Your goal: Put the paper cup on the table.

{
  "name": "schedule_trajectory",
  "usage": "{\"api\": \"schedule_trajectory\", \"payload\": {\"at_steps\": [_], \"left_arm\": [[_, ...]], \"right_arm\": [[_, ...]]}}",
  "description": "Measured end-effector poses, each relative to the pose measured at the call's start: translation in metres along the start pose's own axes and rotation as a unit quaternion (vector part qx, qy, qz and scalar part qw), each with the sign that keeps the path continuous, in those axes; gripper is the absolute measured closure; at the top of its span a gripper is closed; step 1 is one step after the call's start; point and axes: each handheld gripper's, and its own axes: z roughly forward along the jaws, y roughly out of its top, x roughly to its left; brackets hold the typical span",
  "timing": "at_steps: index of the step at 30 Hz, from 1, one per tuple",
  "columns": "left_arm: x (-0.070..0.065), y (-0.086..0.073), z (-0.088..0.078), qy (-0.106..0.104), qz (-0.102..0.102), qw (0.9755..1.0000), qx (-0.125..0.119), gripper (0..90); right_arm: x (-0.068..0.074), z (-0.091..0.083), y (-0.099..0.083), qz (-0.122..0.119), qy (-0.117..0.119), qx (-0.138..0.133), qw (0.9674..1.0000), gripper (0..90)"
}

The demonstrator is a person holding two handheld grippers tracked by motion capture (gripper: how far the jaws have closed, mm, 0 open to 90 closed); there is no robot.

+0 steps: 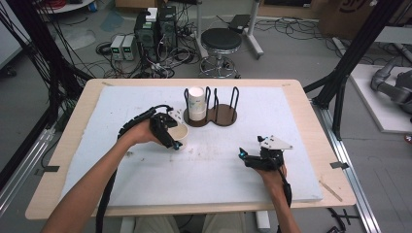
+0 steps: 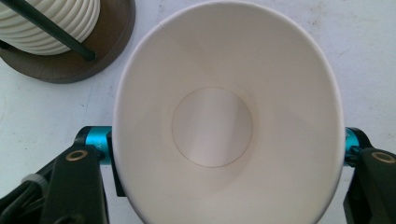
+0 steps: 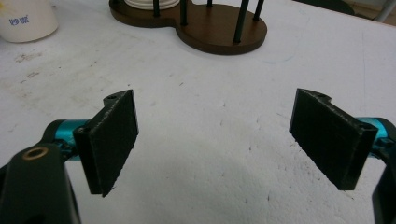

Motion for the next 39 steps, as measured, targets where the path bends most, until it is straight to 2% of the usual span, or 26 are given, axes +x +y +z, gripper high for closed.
{"api": "schedule_trajectory", "payload": {"at_steps": [2,3,5,8,10,12,15,18,20,25,27,32,33,35,39], "left_arm": [[0.0,-0.001,0.001,0.002,-0.003,1.0,-0.005,26.8],[-0.001,-0.002,0.002,0.018,-0.005,0.9998,-0.01,25.6],[-0.001,-0.003,0.003,0.025,-0.006,0.9996,-0.01,24.8],[0.0,-0.006,0.006,0.021,-0.01,0.9997,-0.001,17.9],[0.001,-0.006,0.007,0.017,-0.013,0.9998,-0.005,16.5],[0.001,-0.005,0.008,0.017,-0.012,0.9998,-0.008,16.5],[0.001,-0.006,0.011,0.01,-0.014,0.9999,0.002,16.5],[0.002,-0.007,0.01,0.013,-0.015,0.9998,0.002,16.5],[0.002,-0.008,0.008,0.008,-0.017,0.9998,-0.001,16.6],[0.002,-0.014,0.001,0.012,-0.023,0.9997,-0.004,16.5],[0.001,-0.022,-0.003,0.006,-0.031,0.9993,-0.018,16.5],[-0.004,-0.041,-0.011,0.021,-0.045,0.9982,-0.032,16.5],[-0.006,-0.046,-0.014,0.024,-0.052,0.9974,-0.043,16.6],[-0.01,-0.054,-0.019,0.03,-0.057,0.9967,-0.05,16.7],[-0.019,-0.069,-0.029,0.05,-0.07,0.9935,-0.075,16.7]], "right_arm": [[0.0,0.0,0.0,0.001,0.0,0.0,1.0,15.9],[0.0,0.0,0.0,0.0,0.0,0.0,1.0,15.9],[0.0,0.0,0.0,0.0,0.001,0.0,1.0,15.9],[0.0,0.0,0.0,0.001,0.0,-0.002,1.0,15.9],[0.0,0.0,0.0,0.002,0.001,-0.001,1.0,15.9],[0.0,0.0,0.0,0.001,0.001,-0.001,1.0,15.9],[-0.001,0.0,0.0,0.003,0.003,-0.002,1.0,15.9],[-0.001,0.0,0.0,0.003,0.003,-0.002,1.0,15.9],[-0.001,0.0,0.0,0.002,0.004,-0.002,1.0,15.9],[-0.001,0.0,0.0,0.002,0.003,-0.003,1.0,15.9],[-0.001,-0.001,0.0,0.002,0.004,-0.003,1.0,15.9],[-0.001,0.0,0.0,0.003,0.005,-0.002,1.0,15.9],[-0.001,0.0,0.0,0.002,0.005,-0.003,1.0,15.9],[-0.002,0.0,0.0,0.004,0.008,-0.005,0.9999,15.9],[-0.002,-0.001,-0.001,0.009,0.011,-0.006,0.9999,15.9]]}}
